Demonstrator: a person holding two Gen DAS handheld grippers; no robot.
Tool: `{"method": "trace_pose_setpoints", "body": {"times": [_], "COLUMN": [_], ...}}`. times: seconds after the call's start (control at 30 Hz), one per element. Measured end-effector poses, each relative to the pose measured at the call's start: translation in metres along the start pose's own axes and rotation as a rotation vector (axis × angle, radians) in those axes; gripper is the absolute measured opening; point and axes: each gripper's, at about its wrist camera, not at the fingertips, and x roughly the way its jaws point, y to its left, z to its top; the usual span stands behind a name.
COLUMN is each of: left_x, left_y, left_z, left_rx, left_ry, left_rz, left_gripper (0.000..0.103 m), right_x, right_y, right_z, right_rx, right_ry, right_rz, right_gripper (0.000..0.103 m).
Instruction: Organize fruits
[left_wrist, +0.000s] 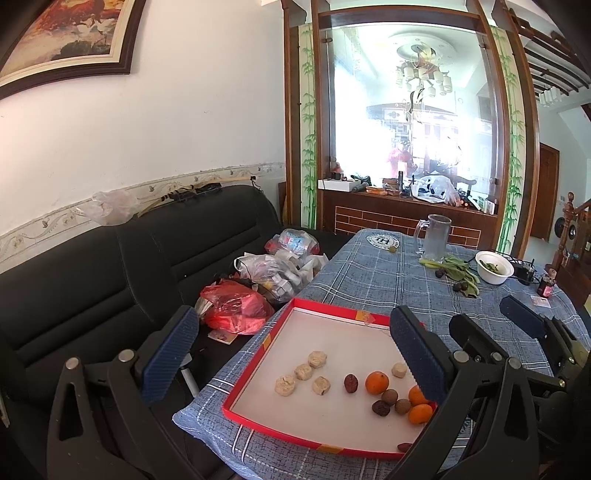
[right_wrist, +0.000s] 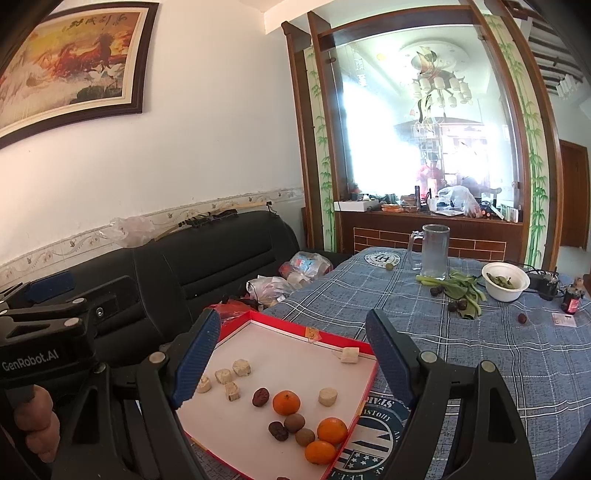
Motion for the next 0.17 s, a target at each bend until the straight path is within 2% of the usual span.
{"method": "trace_pose_setpoints", "body": {"times": [0.17], "left_x": [0.0003], "left_y": [-0.0048], "left_z": [0.0022], "left_rx": [-0.006], "left_ry": [0.004], "left_rz": [-0.013], "left_gripper": [0.103], "right_x": [-0.0018], "right_y": [-0.0064], "right_z": [-0.0004], "right_rx": [0.018], "right_ry": [-0.008], "right_rz": [-0.003], "right_gripper": [0.081]}}
